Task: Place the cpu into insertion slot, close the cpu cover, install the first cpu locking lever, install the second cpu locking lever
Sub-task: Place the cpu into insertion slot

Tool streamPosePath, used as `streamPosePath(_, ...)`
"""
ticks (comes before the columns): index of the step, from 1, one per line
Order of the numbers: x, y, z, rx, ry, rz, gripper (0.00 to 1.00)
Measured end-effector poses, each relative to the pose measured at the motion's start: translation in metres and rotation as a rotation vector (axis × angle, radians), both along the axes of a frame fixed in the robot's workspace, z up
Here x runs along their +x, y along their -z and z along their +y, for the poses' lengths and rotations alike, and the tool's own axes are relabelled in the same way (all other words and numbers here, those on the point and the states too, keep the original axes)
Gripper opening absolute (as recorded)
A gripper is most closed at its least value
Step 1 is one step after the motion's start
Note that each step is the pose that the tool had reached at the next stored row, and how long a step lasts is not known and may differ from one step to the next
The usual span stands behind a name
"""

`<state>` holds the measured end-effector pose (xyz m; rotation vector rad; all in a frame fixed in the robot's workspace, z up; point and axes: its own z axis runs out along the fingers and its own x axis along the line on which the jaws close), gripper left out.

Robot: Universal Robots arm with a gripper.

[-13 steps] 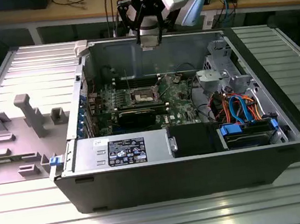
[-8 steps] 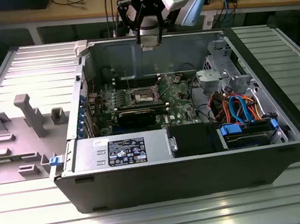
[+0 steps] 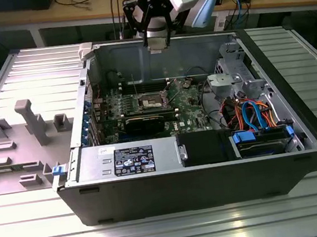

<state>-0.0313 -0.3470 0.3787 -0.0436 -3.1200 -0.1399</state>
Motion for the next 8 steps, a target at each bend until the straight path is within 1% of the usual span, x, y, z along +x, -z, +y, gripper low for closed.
streamPosePath(3,-0.0003,0.0002,0.0,-0.0001,0.021,0.0,0.54)
streamPosePath(8,-0.0003,0.0003,0.0,0.0,0.021,-0.0001,0.54)
